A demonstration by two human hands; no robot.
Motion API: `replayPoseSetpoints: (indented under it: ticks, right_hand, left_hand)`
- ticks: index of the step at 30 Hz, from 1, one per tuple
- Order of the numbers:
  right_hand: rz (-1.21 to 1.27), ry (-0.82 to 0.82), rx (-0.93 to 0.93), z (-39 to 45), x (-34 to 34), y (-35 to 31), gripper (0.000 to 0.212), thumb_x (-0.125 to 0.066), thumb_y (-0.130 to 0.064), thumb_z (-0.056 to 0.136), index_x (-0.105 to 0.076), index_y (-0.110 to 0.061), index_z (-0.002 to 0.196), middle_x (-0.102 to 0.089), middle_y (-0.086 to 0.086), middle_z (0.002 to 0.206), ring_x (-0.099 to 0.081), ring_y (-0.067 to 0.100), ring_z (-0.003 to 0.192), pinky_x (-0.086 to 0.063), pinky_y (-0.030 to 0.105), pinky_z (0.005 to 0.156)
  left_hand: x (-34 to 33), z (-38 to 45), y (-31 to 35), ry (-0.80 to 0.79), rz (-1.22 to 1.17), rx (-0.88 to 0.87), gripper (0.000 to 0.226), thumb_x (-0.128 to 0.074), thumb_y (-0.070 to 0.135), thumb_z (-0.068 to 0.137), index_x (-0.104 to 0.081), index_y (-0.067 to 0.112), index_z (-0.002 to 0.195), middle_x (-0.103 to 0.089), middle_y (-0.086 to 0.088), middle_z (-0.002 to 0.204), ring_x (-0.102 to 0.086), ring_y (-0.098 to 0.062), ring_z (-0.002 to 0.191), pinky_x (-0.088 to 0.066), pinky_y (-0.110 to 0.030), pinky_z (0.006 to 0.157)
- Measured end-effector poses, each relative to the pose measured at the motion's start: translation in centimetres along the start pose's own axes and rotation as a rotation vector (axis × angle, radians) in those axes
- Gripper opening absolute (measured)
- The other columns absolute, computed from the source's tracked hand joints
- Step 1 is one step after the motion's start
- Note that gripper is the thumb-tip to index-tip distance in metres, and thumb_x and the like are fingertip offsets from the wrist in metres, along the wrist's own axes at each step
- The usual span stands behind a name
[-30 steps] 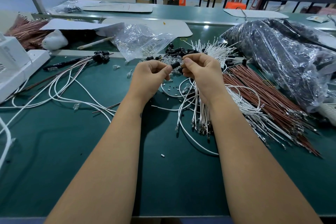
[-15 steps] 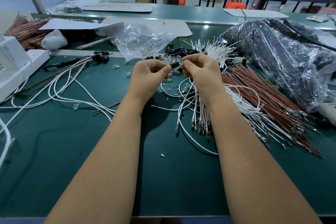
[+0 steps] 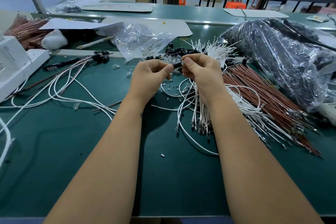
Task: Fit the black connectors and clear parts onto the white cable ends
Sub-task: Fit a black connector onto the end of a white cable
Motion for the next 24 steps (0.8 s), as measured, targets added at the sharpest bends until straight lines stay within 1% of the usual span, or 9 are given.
replayPoseSetpoints:
  ticks: [5, 8, 11, 13, 16, 18, 20, 22, 24]
  right_hand:
    - [0.043, 0.041, -0.001, -0.08, 0.01, -0.11, 0.014, -0.062, -0.001, 0.091, -0.068, -0.012, 0.085, -0.066, 0.0, 0.071, -0.062, 0.01, 0.066, -0.054, 0.023, 0.07]
    - [0.049, 0.048, 0.004, -0.16, 0.0, -0.19, 0.013, -0.061, 0.0, 0.091, -0.068, -0.01, 0.087, -0.065, 0.002, 0.072, -0.061, 0.01, 0.066, -0.055, 0.024, 0.072]
    - [0.065, 0.059, 0.012, -0.23, -0.1, -0.34, 0.014, -0.06, 0.001, 0.091, -0.067, -0.01, 0.087, -0.066, 0.002, 0.074, -0.062, 0.009, 0.067, -0.055, 0.023, 0.072]
    - [0.08, 0.073, 0.022, -0.27, -0.18, -0.38, 0.015, -0.059, 0.001, 0.092, -0.067, -0.011, 0.087, -0.065, 0.001, 0.075, -0.062, 0.008, 0.067, -0.055, 0.023, 0.072]
    - [0.123, 0.127, 0.019, -0.21, 0.15, -0.34, 0.014, -0.057, 0.001, 0.092, -0.066, -0.01, 0.089, -0.065, 0.002, 0.076, -0.061, 0.01, 0.069, -0.054, 0.023, 0.072]
    - [0.157, 0.153, 0.006, -0.09, 0.44, -0.3, 0.013, -0.057, 0.001, 0.093, -0.066, -0.009, 0.09, -0.065, 0.002, 0.076, -0.061, 0.012, 0.071, -0.053, 0.024, 0.072]
    - [0.159, 0.152, -0.001, -0.04, 0.48, -0.25, 0.013, -0.057, 0.0, 0.092, -0.066, -0.009, 0.089, -0.065, 0.003, 0.077, -0.061, 0.013, 0.072, -0.053, 0.024, 0.071]
    - [0.134, 0.138, 0.004, -0.06, 0.3, -0.23, 0.013, -0.058, -0.001, 0.092, -0.066, -0.01, 0.087, -0.065, 0.002, 0.076, -0.061, 0.012, 0.072, -0.053, 0.023, 0.071]
    - [0.106, 0.126, 0.017, -0.13, 0.15, -0.24, 0.014, -0.059, -0.002, 0.092, -0.066, -0.013, 0.085, -0.065, 0.002, 0.076, -0.061, 0.012, 0.072, -0.053, 0.023, 0.07]
  left_hand:
    - [-0.19, -0.2, 0.23, -0.019, -0.016, 0.007, 0.015, -0.065, 0.014, 0.09, -0.069, 0.002, 0.081, -0.063, 0.001, 0.06, -0.047, 0.004, 0.042, -0.034, -0.005, 0.051]
    - [-0.21, -0.14, 0.06, -0.027, -0.031, 0.024, 0.016, -0.064, 0.015, 0.091, -0.068, 0.005, 0.078, -0.06, 0.01, 0.051, -0.044, 0.003, 0.039, -0.032, -0.005, 0.047]
    - [-0.32, 0.07, -0.09, -0.051, -0.03, 0.044, 0.015, -0.061, 0.015, 0.093, -0.068, 0.012, 0.08, -0.065, 0.004, 0.062, -0.044, 0.004, 0.042, -0.034, -0.008, 0.048]
    - [-0.51, 0.18, -0.22, -0.077, -0.042, 0.055, 0.013, -0.058, 0.01, 0.094, -0.066, 0.015, 0.086, -0.066, 0.0, 0.069, -0.046, 0.004, 0.044, -0.035, -0.009, 0.049]
    - [-0.53, 0.31, -0.62, -0.066, -0.095, 0.102, 0.023, -0.05, 0.003, 0.096, -0.061, 0.023, 0.091, -0.065, 0.002, 0.07, -0.042, 0.003, 0.044, -0.034, -0.013, 0.049]
    - [-0.3, 0.45, -0.74, -0.047, -0.143, 0.109, 0.023, -0.049, 0.004, 0.097, -0.06, 0.023, 0.093, -0.065, 0.004, 0.072, -0.043, 0.001, 0.047, -0.036, -0.015, 0.053]
    - [-0.2, 0.55, -0.57, -0.053, -0.224, 0.074, 0.016, -0.049, 0.006, 0.098, -0.059, 0.019, 0.097, -0.065, 0.003, 0.076, -0.049, 0.003, 0.055, -0.04, -0.013, 0.06]
    - [-0.19, 0.58, -0.33, -0.061, -0.29, 0.026, 0.014, -0.05, 0.008, 0.098, -0.058, 0.019, 0.093, -0.067, 0.008, 0.077, -0.054, 0.003, 0.063, -0.042, -0.01, 0.064]
    - [-0.21, 0.62, -0.26, -0.063, -0.332, 0.006, 0.017, -0.052, 0.009, 0.098, -0.059, 0.023, 0.09, -0.069, 0.011, 0.076, -0.055, 0.0, 0.068, -0.043, -0.01, 0.066]
Point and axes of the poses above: each hand's wrist, its own z-axis towards the middle knuckle, its own x-axis out of the back of the hand, y = z × x, the point moved 3 cm from there along z, towards the middle knuckle
